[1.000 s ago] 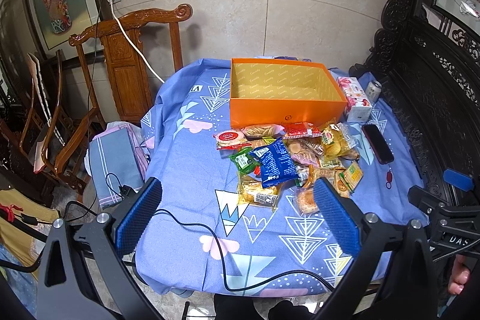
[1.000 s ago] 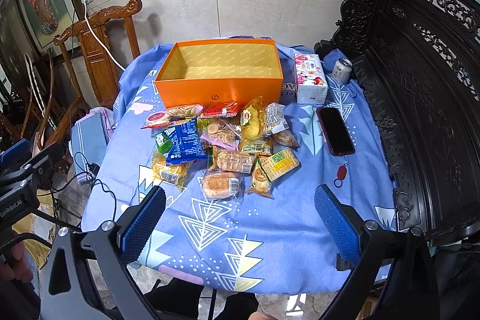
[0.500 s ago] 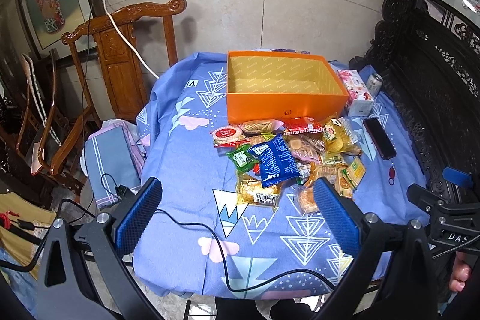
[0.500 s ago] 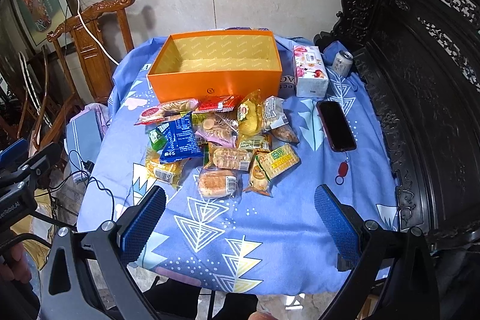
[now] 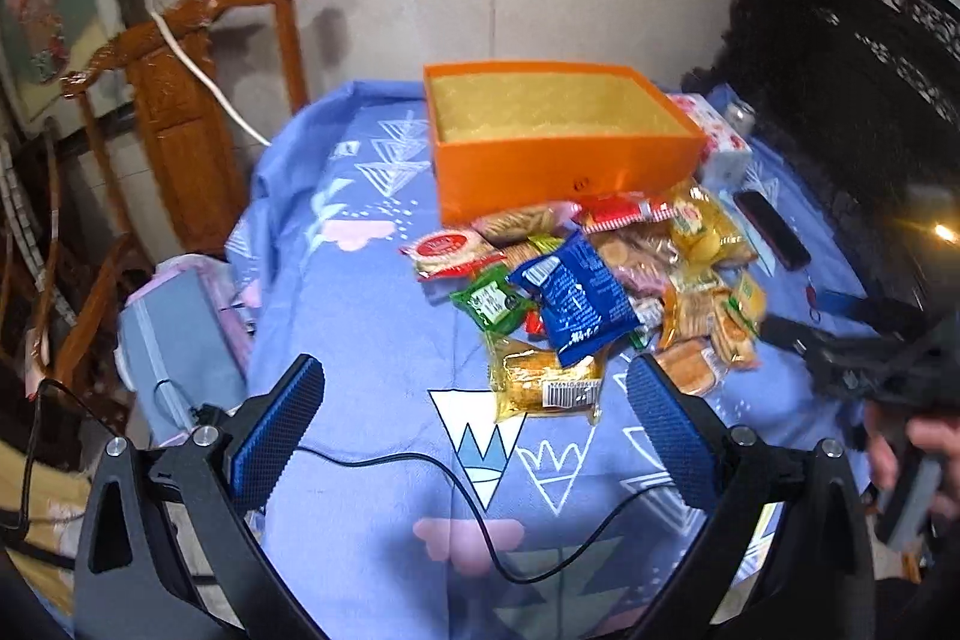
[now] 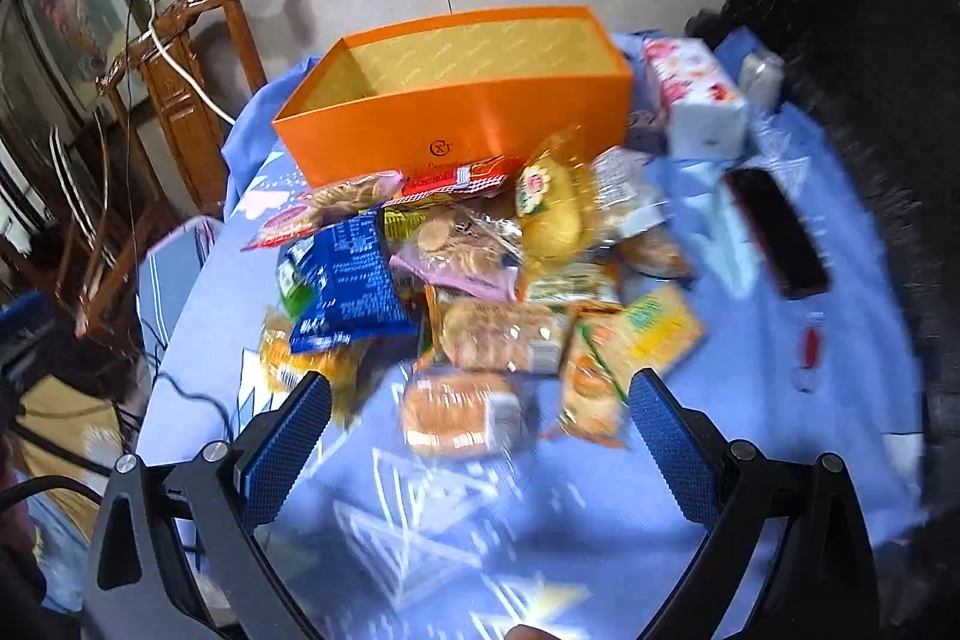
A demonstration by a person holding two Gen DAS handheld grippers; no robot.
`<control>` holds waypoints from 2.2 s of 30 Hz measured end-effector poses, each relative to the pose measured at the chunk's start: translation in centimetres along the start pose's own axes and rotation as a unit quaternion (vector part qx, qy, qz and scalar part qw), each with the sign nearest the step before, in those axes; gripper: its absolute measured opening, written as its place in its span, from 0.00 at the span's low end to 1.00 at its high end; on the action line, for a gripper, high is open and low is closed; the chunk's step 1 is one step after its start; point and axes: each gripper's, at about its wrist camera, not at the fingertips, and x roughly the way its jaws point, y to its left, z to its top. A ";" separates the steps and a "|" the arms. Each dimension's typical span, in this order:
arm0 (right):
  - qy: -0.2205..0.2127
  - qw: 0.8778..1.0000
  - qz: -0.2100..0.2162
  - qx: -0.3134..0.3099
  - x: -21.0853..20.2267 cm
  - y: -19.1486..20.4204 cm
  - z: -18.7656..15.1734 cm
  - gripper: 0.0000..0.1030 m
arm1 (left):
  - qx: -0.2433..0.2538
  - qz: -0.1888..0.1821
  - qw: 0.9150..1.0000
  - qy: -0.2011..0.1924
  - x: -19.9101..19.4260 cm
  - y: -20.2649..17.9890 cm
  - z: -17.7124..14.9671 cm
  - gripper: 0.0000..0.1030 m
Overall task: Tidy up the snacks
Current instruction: 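Grasp the blue snack bag with the left tool while the right tool grasps a wafer-roll pack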
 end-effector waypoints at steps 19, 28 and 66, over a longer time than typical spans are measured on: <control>0.060 0.947 0.010 -0.314 10.5 3.3 1.1 0.71 | 0.055 -0.055 0.996 0.037 9.5 -0.1 1.2 0.96; 0.069 0.947 0.081 -0.303 11.5 1.3 1.6 0.58 | 0.107 -0.044 0.993 0.022 11.8 -6.2 2.1 0.96; 0.120 0.986 0.102 -0.061 7.6 -7.7 0.3 0.22 | 0.331 -0.115 0.935 0.048 24.2 -13.1 1.1 0.79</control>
